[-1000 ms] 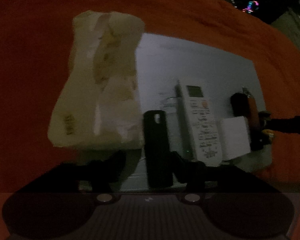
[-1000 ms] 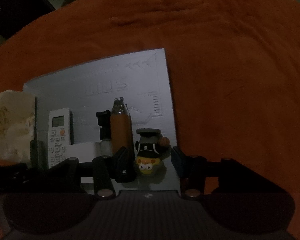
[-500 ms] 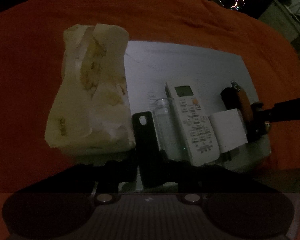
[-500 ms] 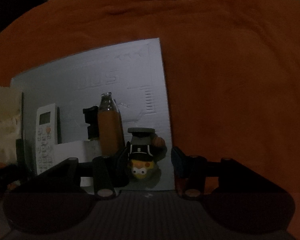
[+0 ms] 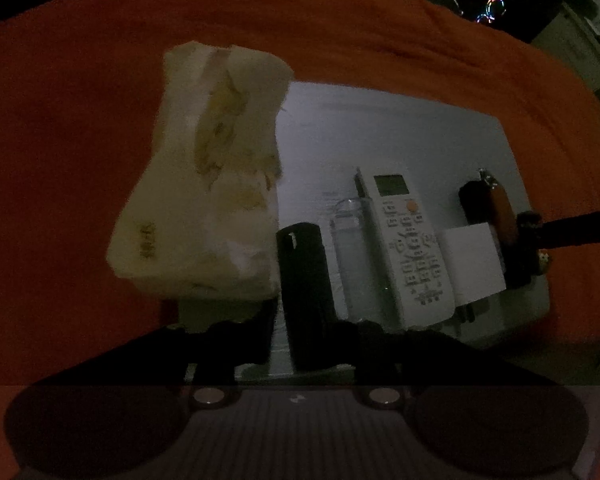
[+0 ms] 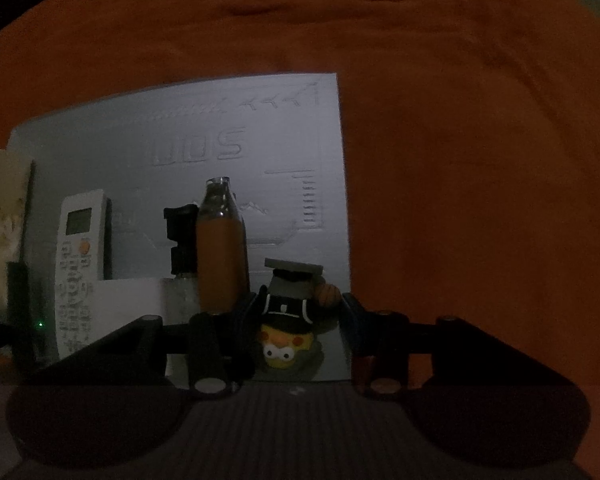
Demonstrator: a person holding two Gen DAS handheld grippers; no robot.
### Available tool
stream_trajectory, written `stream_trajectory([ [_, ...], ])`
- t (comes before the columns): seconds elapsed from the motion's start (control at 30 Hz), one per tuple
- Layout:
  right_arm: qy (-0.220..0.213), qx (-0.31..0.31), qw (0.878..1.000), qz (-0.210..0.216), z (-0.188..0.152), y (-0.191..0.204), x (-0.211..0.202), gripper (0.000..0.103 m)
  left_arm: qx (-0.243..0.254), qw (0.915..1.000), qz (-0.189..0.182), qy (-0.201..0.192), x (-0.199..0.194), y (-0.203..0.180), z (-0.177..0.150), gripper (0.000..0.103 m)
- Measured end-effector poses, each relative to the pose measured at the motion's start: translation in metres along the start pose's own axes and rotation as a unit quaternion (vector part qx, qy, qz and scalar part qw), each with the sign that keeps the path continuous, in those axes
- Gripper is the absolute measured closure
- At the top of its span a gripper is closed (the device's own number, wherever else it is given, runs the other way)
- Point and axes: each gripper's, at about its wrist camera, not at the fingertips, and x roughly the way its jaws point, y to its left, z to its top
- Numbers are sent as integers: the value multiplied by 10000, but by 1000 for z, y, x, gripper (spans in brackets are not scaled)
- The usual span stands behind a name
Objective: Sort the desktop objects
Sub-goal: 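Grasp the yellow figurine with the right tool while the left tool grasps the black cylinder, then carry the figurine with the right tool while the left tool carries the black cylinder into the box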
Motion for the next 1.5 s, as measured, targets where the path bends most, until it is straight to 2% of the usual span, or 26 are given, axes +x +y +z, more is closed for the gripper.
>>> stream_trajectory([
  [0.13, 37, 26, 10000, 16, 1, -1, 1, 56, -231, 9994, -205, 133, 10, -1, 3, 72],
  [0.43, 52, -3, 9998, -169, 7, -1, 4, 56, -337, 9991, -178, 196, 25, -5, 5, 70],
  [0.57, 122, 88, 9998, -103, 9, 2, 11, 55, -240, 9996, -14, 164, 29, -4, 4, 72],
  [0.63, 104, 76, 9998, -121, 9, 3, 12, 55, -167, 9998, -43, 106, 25, -5, 3, 76],
  [0.8, 16, 34, 9998, -199, 5, 7, 7, 56, -186, 9998, -81, 40, 22, 1, 0, 78],
  [1.03, -197, 137, 9996, -154, -4, 7, -22, 57, -262, 9995, -106, -116, 6, 4, 4, 79],
  [1.5, -651, 92, 9978, 4, -24, 8, -77, 57, -250, 9978, -184, -583, -63, 0, -15, 79],
])
